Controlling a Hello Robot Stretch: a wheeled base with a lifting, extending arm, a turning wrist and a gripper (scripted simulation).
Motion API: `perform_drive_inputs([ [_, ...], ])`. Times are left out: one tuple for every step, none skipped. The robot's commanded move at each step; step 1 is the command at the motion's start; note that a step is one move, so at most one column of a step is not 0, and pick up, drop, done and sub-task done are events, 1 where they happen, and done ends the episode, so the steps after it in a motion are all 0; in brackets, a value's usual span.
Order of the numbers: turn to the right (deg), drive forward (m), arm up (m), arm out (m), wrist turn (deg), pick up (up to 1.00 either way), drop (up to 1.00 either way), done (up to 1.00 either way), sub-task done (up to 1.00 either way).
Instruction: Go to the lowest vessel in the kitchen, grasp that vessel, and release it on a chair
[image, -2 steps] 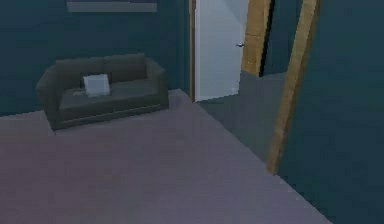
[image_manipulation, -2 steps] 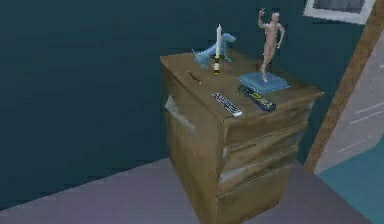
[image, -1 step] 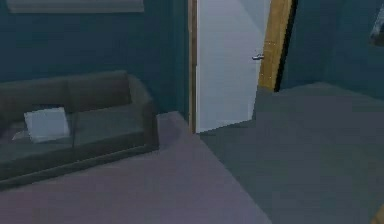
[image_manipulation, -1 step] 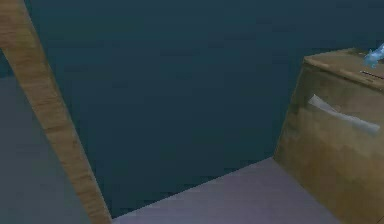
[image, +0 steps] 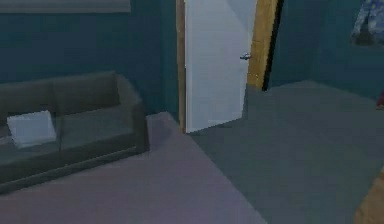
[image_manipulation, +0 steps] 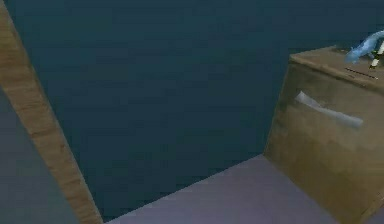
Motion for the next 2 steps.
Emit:
perform_drive_inputs([
  [0.0, 0.50, 0.00, 0.00, 0.0, 0.00, 0.00, 0.00, 0.00],
  [36.0, 0.00, 0.00, 0.00, 0.0, 0.00, 0.00, 0.00, 0.00],
])
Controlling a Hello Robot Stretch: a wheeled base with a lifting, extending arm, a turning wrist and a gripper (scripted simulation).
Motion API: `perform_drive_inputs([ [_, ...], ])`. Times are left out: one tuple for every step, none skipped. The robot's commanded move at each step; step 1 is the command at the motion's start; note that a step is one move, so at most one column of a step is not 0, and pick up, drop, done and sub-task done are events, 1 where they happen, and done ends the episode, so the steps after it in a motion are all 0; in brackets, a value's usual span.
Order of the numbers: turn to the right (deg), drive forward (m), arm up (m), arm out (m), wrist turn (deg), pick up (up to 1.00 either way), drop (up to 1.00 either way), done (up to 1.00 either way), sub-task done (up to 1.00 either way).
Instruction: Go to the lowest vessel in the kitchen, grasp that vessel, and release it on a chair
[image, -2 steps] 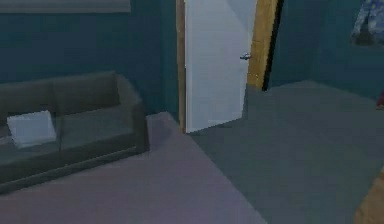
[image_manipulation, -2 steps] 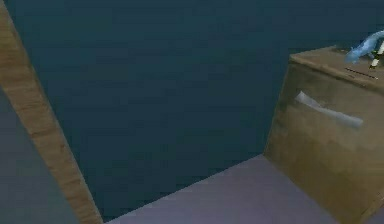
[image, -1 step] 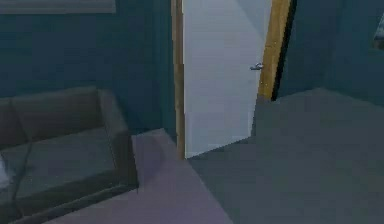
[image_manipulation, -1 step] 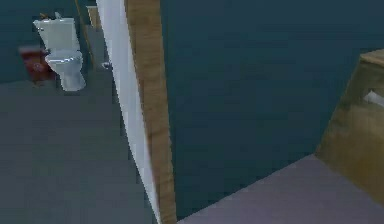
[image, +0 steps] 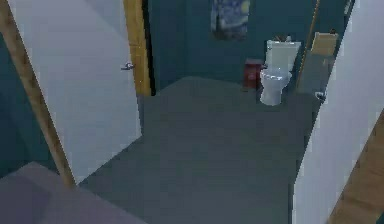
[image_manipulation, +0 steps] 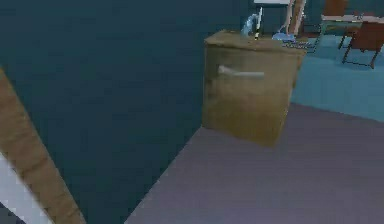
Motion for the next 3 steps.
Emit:
perform_drive_inputs([
  [0.0, 1.00, 0.00, 0.00, 0.0, 0.00, 0.00, 0.00, 0.00],
  [3.0, 0.00, 0.00, 0.00, 0.0, 0.00, 0.00, 0.00, 0.00],
  [0.0, 1.00, 0.00, 0.00, 0.0, 0.00, 0.00, 0.00, 0.00],
])
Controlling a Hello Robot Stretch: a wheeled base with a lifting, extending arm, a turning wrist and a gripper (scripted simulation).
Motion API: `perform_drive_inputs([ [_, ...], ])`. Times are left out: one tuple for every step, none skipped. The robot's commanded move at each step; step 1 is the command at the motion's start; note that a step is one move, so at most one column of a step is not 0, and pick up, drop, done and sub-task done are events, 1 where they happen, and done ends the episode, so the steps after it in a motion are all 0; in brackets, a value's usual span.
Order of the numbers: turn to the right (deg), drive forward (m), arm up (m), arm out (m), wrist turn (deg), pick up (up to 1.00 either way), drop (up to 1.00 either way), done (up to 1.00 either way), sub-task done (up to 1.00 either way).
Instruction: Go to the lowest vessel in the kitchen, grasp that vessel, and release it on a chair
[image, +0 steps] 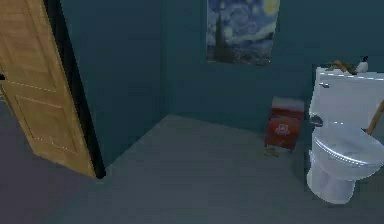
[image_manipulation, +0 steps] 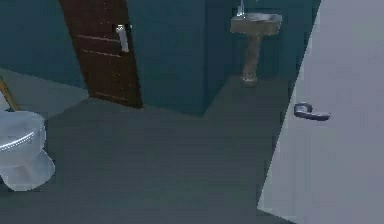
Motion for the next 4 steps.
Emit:
perform_drive_inputs([
  [24.0, 0.00, 0.00, 0.00, 0.0, 0.00, 0.00, 0.00, 0.00],
  [0.0, 0.05, 0.00, 0.00, 0.0, 0.00, 0.00, 0.00, 0.00],
  [-45.0, 0.00, 0.00, 0.00, 0.0, 0.00, 0.00, 0.00, 0.00],
  [-27.0, 0.00, 0.00, 0.00, 0.0, 0.00, 0.00, 0.00, 0.00],
])
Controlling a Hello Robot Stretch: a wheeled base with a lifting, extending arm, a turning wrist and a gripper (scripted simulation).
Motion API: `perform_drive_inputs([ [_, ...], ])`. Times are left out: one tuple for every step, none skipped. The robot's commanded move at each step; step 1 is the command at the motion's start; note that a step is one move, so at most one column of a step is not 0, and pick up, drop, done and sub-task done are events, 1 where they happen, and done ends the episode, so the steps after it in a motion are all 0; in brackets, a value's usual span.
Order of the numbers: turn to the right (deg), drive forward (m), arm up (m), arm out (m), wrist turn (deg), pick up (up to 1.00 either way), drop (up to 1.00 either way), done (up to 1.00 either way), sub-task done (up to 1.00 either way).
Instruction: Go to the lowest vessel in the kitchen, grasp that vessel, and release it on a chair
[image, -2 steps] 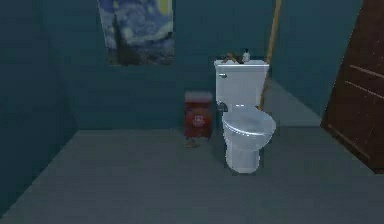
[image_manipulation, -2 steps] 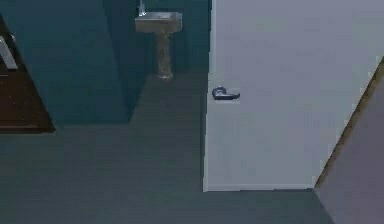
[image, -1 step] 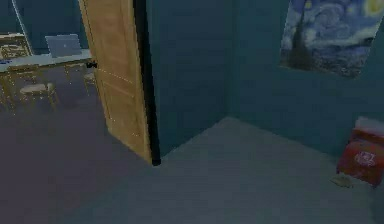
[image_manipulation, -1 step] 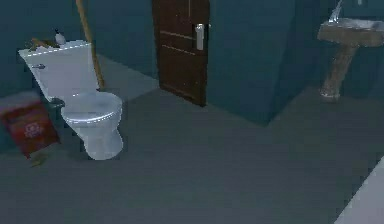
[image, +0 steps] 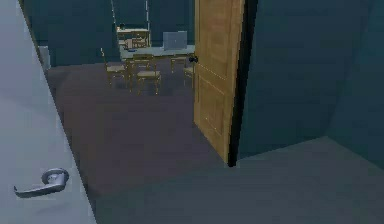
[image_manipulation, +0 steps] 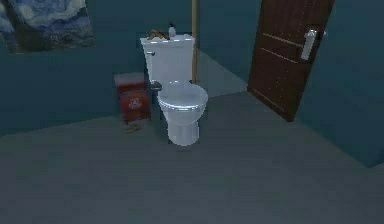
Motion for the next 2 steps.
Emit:
perform_drive_inputs([
  [0.0, 0.50, 0.00, 0.00, 0.0, 0.00, 0.00, 0.00, 0.00],
  [-3.0, 0.00, 0.00, 0.00, 0.0, 0.00, 0.00, 0.00, 0.00],
])
